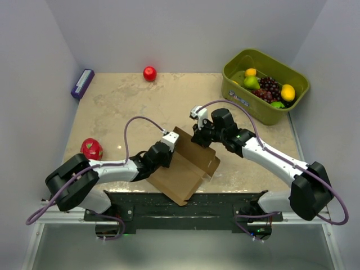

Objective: Fold the paper box

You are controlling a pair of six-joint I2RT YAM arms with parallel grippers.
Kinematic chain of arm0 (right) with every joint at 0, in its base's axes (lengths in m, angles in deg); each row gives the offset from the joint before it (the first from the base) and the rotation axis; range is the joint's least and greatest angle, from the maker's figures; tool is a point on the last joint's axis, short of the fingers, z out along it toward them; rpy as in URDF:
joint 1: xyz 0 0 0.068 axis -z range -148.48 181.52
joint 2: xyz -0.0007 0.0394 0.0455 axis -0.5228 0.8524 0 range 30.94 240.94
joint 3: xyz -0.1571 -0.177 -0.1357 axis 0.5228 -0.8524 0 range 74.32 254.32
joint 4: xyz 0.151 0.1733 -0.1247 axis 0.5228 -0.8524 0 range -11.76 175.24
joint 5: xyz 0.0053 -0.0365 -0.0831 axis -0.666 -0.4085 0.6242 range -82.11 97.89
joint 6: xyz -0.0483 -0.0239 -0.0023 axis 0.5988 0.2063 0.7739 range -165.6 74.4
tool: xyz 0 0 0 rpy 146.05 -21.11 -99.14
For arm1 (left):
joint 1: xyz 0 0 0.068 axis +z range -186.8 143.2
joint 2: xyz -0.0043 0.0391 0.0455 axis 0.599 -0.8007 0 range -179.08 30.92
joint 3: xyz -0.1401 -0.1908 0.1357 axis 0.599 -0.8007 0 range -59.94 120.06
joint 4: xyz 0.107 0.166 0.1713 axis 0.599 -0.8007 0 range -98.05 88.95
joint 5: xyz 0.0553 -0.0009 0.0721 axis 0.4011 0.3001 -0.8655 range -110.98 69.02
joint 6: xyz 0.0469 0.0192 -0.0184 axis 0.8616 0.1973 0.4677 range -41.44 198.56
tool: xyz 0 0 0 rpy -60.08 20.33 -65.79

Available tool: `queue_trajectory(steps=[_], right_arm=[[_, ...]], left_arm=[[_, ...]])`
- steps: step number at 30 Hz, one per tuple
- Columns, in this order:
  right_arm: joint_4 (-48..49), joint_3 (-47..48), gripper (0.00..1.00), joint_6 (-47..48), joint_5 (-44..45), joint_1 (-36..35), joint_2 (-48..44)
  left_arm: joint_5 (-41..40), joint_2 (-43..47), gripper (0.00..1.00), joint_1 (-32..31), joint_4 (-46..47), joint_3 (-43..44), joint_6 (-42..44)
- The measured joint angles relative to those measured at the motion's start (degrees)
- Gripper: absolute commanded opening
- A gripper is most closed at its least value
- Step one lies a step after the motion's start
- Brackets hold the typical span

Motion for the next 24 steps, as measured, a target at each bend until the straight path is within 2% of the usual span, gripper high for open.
queue_trajectory(steps=[1, 4, 7, 15, 19, 24], right_arm=[[0.0, 0.0, 0.01, 0.2, 0.0, 0.0, 0.0], [-0.4, 0.2, 0.02, 1.4, 0.1, 0.0, 0.0], [-1.4, 1.3, 0.02, 3.2, 0.2, 0.0, 0.6], [-2.3, 2.1, 0.02, 6.9, 0.2, 0.0, 2.3], [-2.4, 2.1, 0.02, 7.8, 0.3, -0.2, 2.4], [-2.6, 2.1, 0.02, 8.7, 0.4, -0.5, 2.5]], left_arm=[[-0.1, 0.1, 0.45, 0.0, 0.0, 0.0, -0.1], [-0.2, 1.6, 0.60, 0.0, -1.0, 0.0, 0.0], [0.0, 6.6, 0.67, 0.0, -3.0, 0.0, -0.1], [-1.9, 24.1, 0.68, 0.0, -6.7, 0.2, 0.6], [-3.2, 24.3, 0.68, 0.1, -8.1, 2.3, 3.6], [-4.6, 19.1, 0.65, 0.3, -8.6, 6.2, 7.7]])
